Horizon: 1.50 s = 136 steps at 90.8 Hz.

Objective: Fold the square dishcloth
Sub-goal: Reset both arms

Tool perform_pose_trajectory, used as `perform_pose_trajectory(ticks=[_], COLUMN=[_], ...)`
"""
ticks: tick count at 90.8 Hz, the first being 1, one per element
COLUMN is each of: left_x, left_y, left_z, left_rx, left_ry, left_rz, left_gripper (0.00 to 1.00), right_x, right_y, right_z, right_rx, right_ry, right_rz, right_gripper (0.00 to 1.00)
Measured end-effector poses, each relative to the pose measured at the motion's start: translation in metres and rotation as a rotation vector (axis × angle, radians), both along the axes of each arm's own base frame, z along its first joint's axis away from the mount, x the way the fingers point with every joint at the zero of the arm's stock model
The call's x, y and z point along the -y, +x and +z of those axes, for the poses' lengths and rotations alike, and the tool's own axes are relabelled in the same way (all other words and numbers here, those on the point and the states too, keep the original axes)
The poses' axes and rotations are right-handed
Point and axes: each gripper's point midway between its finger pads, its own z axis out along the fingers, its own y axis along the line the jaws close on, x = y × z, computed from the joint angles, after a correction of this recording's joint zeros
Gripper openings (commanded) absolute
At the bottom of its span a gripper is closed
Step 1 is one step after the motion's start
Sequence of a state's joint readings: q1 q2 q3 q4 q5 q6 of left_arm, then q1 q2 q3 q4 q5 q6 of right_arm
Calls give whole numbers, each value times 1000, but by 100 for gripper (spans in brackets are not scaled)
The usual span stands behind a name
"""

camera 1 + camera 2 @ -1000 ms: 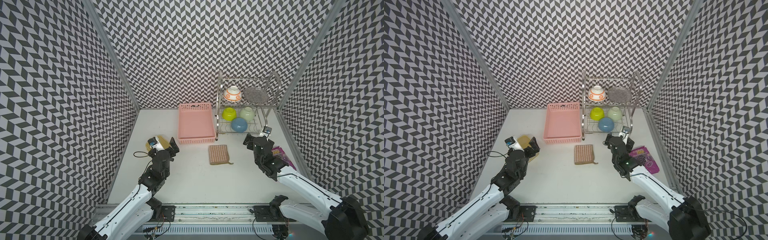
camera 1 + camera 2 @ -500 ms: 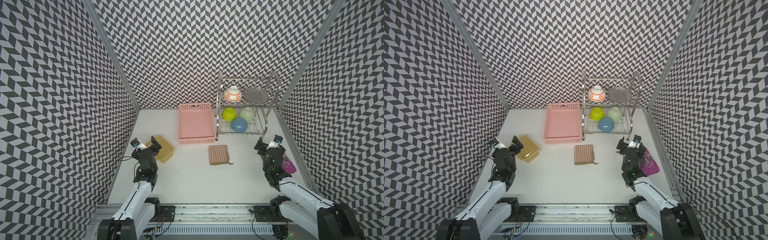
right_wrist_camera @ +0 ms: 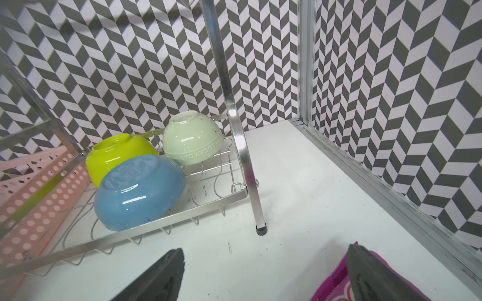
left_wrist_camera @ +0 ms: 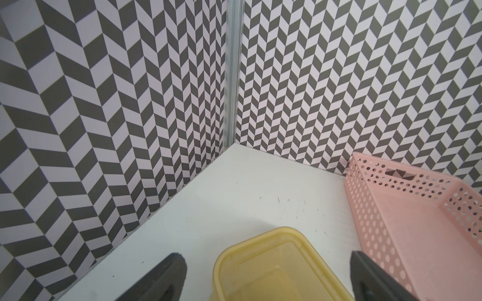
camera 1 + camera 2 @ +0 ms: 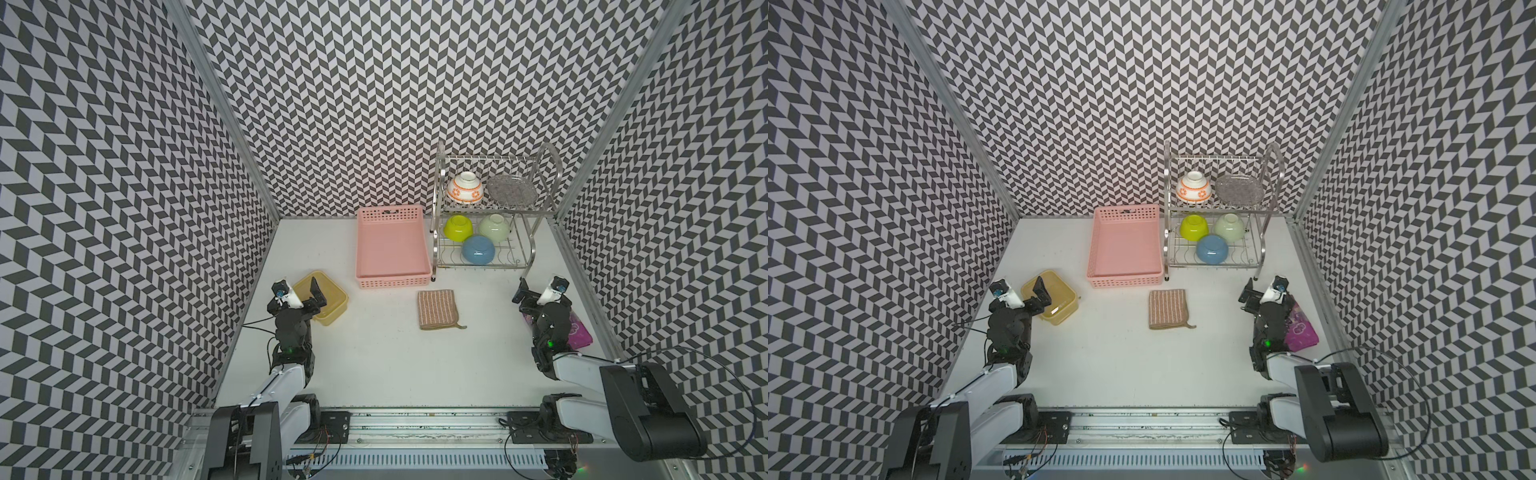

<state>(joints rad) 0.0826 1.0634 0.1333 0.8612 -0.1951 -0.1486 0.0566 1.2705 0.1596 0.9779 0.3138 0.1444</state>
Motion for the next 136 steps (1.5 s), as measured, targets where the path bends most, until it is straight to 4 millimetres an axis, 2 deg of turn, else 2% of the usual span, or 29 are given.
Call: perform_pose_trajectory(ticks=[16,40,61,88,100,112,121,136], left_x=[8,22,38,53,59,67,70,71], left_y=[0,9,13,34,43,57,57,57], left_z=[-6,-8,1,-28,-20,-10,-14,-20], left_rx=[21,39,96,29,46,55,39,14], left_ry=[33,74,86,87,105,128,132,136], left_rz=[-50,-140,-231,-333,-366,-394,-402,-405], left_gripper=[100,100,100,100,100,100,100,100], right_x=[-8,-21,-26,-27,-28,-34,-39,-42], right_y=[3,13,20,25,27,40,44,44], right_z=[12,-14,-4,-1,-4,4,8,4], right_rx=[71,27,55,56,42,47,54,39], right_ry=[-38,-72,-81,-82,-85,-98,-107,-112], right_rz=[58,142,184,187,193,231,257,277], right_gripper=[100,100,100,100,100,100,100,100])
